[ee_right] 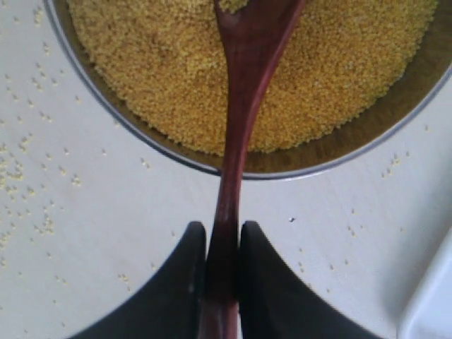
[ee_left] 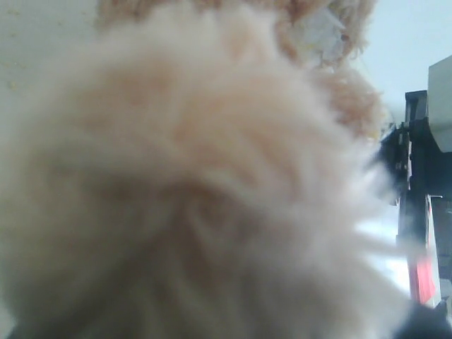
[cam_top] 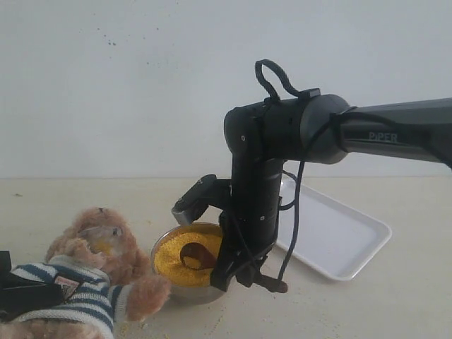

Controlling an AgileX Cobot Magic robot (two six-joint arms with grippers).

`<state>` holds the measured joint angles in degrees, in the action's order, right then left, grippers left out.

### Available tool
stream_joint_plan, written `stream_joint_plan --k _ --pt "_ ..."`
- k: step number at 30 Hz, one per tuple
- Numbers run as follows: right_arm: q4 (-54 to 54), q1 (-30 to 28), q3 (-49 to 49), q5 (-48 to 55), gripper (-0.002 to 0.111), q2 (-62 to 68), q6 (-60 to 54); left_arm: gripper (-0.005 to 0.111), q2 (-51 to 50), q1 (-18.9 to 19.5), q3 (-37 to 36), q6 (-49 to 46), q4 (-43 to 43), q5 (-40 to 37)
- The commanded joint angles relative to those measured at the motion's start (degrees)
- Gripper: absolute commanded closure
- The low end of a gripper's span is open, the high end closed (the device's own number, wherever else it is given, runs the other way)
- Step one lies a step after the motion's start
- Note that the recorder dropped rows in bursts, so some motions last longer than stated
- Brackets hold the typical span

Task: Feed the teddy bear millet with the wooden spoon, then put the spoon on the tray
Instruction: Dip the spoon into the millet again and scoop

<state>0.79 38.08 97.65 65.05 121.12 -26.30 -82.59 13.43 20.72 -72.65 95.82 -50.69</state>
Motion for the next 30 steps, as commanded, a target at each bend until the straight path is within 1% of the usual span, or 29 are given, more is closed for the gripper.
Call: stream_joint_plan --k 1,17,24,30 --pt "-0.1 -0.4 0.1 -0.6 0.109 -1.3 -0.2 0.103 -0.1 0.0 -0.1 -0.5 1.2 -1.3" --pt "-1.4 -0.4 0.1 -0.4 0.109 -2.5 1.5 0.103 -0.1 0.0 -0.1 -1.4 1.2 -1.3" --pt "-1.4 -0.4 0.1 4.7 0.109 -2.7 1.5 0.103 -0.1 0.0 -0.1 -1.8 1.2 -1.3" --pt "-1.4 -0.4 0.1 4.9 0.109 -2.7 1.8 0.103 -0.1 0.0 -0.1 -1.9 0.8 -1.3"
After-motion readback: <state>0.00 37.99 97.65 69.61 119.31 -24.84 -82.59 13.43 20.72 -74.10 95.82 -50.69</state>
